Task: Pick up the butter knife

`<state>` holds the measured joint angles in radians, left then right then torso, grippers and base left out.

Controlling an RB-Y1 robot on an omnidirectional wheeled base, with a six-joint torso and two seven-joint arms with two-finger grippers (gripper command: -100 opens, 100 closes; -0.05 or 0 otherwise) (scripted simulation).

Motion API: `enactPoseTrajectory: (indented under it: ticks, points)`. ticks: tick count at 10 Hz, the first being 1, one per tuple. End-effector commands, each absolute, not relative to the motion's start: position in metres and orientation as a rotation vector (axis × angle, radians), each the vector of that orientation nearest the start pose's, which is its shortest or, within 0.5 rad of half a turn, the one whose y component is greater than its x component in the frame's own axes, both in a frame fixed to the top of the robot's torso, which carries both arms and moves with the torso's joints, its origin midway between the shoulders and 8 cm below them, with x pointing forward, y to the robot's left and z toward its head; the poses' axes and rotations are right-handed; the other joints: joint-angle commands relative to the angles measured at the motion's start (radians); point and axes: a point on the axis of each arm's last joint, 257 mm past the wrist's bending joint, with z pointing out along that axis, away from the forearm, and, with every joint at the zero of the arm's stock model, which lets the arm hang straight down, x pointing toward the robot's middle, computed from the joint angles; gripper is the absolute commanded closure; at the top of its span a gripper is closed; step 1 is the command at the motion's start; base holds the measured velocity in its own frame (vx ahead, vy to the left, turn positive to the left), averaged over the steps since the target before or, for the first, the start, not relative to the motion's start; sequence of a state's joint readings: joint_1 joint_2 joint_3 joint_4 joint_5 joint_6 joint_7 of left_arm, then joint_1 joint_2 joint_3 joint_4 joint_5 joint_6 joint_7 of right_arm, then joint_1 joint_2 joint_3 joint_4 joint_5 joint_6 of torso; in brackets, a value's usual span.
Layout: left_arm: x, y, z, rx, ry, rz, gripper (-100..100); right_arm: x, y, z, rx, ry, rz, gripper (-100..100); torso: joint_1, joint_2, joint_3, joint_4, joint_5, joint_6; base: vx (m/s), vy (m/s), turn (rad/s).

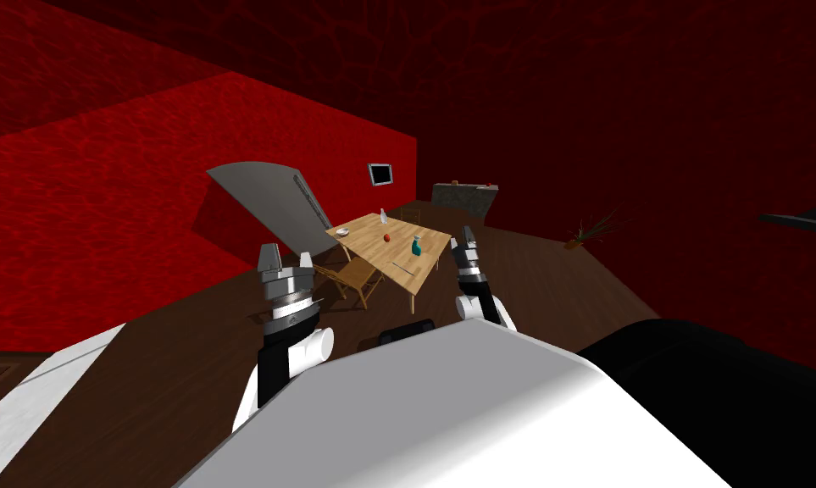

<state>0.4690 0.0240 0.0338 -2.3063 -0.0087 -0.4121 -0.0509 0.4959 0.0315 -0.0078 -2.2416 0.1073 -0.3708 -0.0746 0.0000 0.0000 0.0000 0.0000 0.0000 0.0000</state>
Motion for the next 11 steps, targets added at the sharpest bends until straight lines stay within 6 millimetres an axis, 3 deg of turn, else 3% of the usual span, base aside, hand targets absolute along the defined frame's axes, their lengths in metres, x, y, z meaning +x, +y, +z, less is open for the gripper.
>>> enactPoseTrajectory:
  ticks: [1, 6, 11]
  points:
    - [0.354, 0.286, 0.030, -0.639, 0.668, -1.218, 0, 0.375, -0.278, -0.025, 0.761, 0.776, 1.239, -100, 0.000, 0.000, 0.000, 0.000, 0.000, 0.000, 0.000, 0.017, 0.049]
    - [0.354, 0.285, 0.030, -0.639, 0.668, -1.219, 0, 0.390, -0.271, -0.071, 0.669, 0.997, 1.136, -100, 0.005, 0.000, 0.000, 0.000, 0.001, 0.000, 0.002, 0.067, 0.113]
    - [0.354, 0.285, 0.030, -0.639, 0.668, -1.219, 0, 0.402, -0.280, -0.149, 0.560, 1.272, 0.957, -100, 0.009, -0.001, 0.000, 0.000, 0.002, 0.000, 0.014, 0.119, 0.191]
